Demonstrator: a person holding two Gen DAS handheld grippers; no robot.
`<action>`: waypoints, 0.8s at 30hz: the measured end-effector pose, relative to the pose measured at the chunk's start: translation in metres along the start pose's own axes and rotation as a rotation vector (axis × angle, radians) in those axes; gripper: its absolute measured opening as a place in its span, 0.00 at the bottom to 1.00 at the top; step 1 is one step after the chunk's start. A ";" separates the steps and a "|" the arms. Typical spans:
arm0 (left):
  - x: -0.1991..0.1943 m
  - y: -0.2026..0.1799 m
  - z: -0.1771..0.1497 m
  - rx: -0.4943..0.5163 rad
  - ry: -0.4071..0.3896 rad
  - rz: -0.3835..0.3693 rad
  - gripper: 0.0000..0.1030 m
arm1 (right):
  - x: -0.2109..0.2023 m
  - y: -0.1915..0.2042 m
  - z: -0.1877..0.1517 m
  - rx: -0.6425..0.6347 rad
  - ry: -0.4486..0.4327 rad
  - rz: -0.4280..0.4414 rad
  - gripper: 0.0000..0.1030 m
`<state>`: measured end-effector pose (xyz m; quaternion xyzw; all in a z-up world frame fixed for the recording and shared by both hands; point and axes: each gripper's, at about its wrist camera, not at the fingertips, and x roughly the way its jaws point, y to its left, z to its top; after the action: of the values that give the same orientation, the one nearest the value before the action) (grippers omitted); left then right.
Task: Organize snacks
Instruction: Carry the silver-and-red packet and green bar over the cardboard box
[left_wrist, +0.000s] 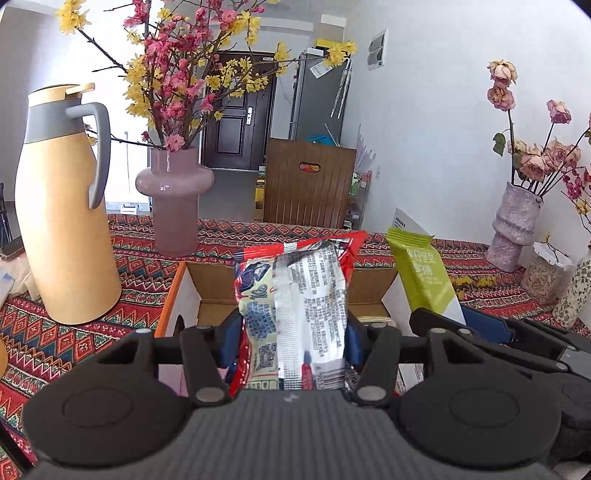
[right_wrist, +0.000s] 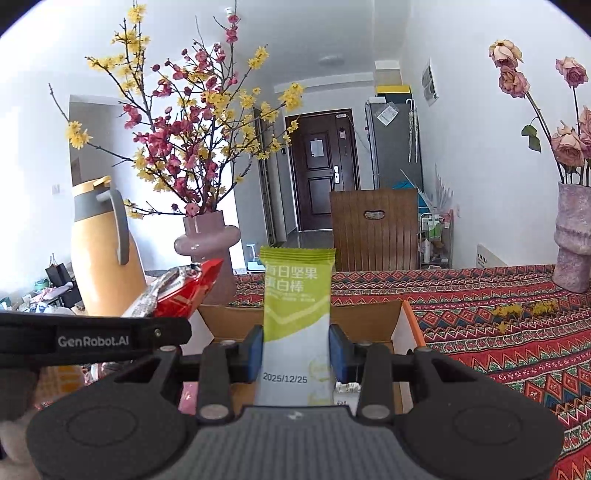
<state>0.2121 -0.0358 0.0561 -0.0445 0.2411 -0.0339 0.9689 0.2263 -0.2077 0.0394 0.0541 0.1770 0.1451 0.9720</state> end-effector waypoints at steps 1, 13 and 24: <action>0.004 0.001 0.001 -0.005 0.001 0.003 0.53 | 0.006 -0.001 0.002 0.002 0.004 0.001 0.35; 0.058 0.010 -0.002 -0.049 0.069 0.043 0.53 | 0.067 -0.022 0.002 0.061 0.089 -0.010 0.35; 0.083 0.009 -0.020 -0.032 0.145 0.037 0.53 | 0.095 -0.029 -0.016 0.087 0.176 -0.023 0.35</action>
<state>0.2765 -0.0354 -0.0014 -0.0532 0.3118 -0.0150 0.9485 0.3136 -0.2060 -0.0109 0.0814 0.2684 0.1303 0.9510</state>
